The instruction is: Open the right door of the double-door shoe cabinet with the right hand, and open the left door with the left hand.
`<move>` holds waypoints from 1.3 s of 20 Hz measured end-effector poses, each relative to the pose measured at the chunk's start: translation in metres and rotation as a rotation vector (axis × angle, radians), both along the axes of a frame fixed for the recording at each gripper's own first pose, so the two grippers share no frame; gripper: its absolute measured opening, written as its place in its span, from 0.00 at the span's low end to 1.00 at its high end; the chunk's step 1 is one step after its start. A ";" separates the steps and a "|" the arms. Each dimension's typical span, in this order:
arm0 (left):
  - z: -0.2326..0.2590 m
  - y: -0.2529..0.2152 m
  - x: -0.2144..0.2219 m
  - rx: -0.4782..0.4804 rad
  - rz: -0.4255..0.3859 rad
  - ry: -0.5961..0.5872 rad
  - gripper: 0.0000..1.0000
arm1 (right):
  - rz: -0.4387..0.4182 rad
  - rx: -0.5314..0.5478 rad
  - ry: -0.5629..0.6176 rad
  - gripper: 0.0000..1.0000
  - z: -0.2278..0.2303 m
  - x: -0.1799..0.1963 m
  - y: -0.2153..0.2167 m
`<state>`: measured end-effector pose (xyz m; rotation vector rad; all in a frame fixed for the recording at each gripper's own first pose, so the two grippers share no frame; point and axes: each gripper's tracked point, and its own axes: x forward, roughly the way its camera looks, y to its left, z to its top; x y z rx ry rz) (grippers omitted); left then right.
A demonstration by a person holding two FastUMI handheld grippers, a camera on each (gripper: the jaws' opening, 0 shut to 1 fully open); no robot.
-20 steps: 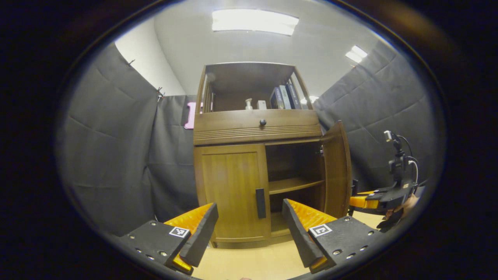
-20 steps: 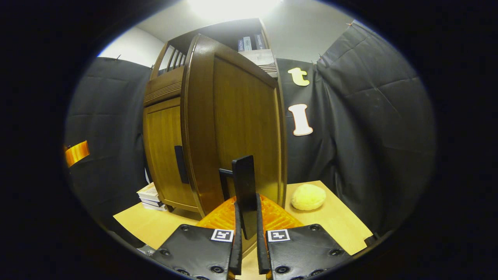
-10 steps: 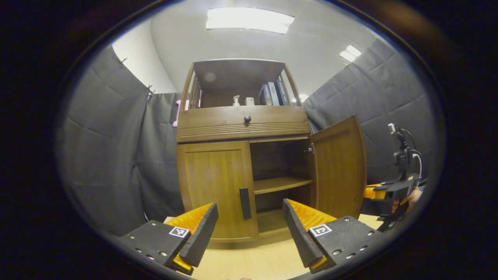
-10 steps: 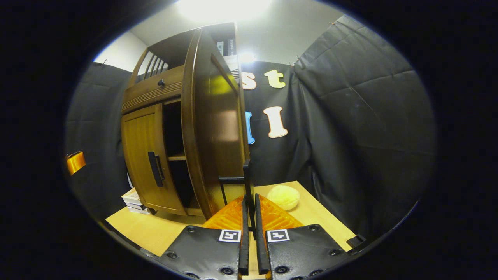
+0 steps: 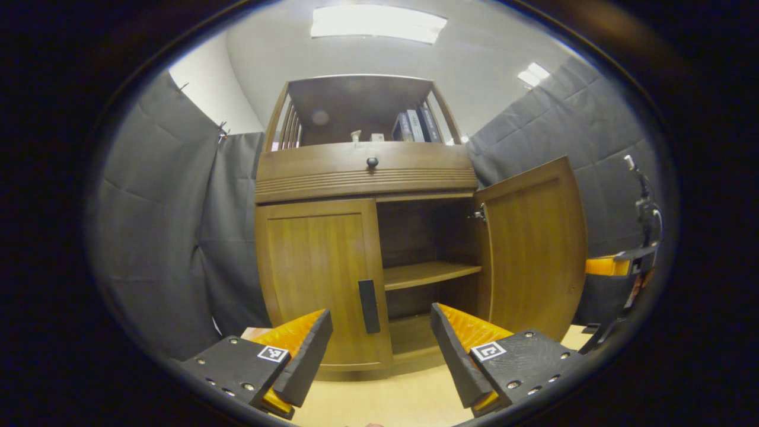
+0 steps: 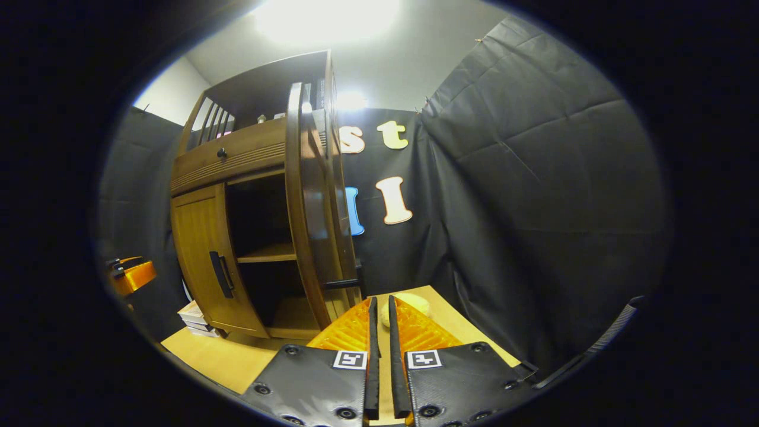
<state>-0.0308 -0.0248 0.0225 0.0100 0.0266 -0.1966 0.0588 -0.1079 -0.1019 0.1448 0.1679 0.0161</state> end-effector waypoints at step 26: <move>-0.061 0.005 0.103 -0.012 0.097 0.085 0.93 | -0.166 -0.130 0.011 0.92 0.022 -0.086 -0.061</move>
